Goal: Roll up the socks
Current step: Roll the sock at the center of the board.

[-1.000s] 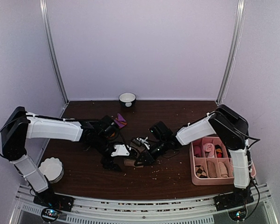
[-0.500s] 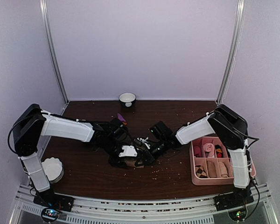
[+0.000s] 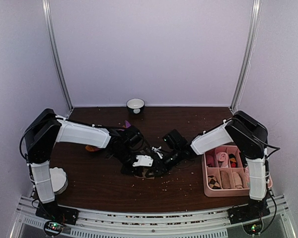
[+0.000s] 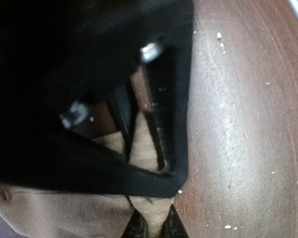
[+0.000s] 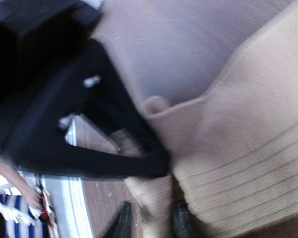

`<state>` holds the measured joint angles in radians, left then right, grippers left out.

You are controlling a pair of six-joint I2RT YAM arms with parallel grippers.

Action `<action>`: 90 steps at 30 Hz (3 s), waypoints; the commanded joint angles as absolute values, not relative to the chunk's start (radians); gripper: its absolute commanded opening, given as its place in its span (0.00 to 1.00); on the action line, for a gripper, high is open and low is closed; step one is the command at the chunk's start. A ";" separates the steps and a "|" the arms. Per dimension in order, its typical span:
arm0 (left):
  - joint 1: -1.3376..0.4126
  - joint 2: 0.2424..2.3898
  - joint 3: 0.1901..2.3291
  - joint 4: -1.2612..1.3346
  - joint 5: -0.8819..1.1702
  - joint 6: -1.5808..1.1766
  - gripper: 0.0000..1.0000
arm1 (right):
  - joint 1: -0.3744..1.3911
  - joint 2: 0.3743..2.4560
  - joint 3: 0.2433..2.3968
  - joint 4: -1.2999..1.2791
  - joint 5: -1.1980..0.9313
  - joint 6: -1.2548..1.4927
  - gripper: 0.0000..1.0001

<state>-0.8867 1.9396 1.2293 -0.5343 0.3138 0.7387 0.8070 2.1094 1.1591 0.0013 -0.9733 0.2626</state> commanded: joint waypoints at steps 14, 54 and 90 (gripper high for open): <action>-0.762 2.144 1.428 -0.910 0.650 0.637 0.06 | 0.813 1.792 0.848 0.016 -0.392 0.217 0.39; -0.666 2.444 1.706 -1.251 0.724 0.617 0.08 | 1.121 1.871 0.909 0.299 -0.127 -0.489 0.52; -0.593 1.796 1.369 -0.882 0.556 0.631 0.98 | 1.055 2.026 1.081 -0.048 -0.428 -0.301 0.00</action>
